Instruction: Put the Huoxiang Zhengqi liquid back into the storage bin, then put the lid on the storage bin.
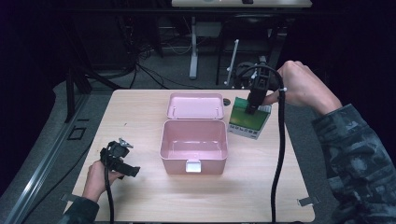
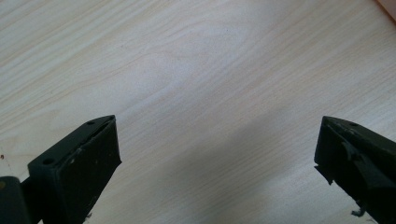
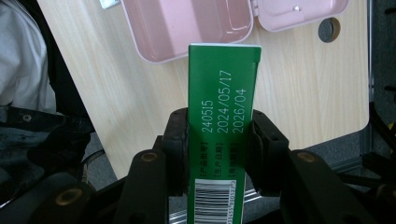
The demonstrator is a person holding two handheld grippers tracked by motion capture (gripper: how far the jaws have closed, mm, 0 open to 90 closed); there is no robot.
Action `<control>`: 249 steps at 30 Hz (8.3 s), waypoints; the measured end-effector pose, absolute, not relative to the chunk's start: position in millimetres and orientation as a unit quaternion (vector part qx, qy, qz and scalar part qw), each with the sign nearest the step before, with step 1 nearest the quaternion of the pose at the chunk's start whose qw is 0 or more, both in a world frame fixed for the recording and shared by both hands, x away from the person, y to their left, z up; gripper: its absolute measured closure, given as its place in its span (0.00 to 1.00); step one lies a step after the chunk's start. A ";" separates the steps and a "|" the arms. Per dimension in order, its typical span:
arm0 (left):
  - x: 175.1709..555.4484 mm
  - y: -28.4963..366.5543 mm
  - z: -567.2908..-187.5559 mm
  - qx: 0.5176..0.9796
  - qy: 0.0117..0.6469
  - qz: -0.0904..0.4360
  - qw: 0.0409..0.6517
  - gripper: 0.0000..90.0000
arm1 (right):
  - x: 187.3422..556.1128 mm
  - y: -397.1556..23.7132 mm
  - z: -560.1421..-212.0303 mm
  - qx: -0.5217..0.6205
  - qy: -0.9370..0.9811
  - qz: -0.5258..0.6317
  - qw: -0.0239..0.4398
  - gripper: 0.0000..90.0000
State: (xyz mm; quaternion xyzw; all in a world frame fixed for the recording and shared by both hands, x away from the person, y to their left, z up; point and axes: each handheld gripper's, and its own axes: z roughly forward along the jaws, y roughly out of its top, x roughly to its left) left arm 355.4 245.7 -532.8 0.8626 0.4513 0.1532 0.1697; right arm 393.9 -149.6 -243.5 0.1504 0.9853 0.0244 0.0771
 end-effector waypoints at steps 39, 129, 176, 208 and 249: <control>355.8 246.3 -533.5 0.866 0.447 0.152 0.165 0.00 | 398.3 -67.5 -262.2 0.069 0.995 0.029 0.058 0.71; 355.6 243.8 -535.1 0.869 0.442 0.153 0.159 0.00 | 392.3 -54.9 -416.4 0.017 1.000 -0.003 0.011 0.70; 355.6 243.5 -534.8 0.869 0.443 0.152 0.159 0.00 | 408.9 -79.2 -397.2 0.087 0.992 0.089 -0.015 0.31; 358.0 240.8 -517.5 0.863 0.445 0.160 0.178 0.00 | 458.5 -162.3 -396.3 0.298 0.913 0.273 0.060 0.10; 371.2 171.4 -457.9 0.839 0.420 0.121 0.325 0.31 | 542.3 -168.6 -442.9 0.448 0.832 0.310 0.109 0.53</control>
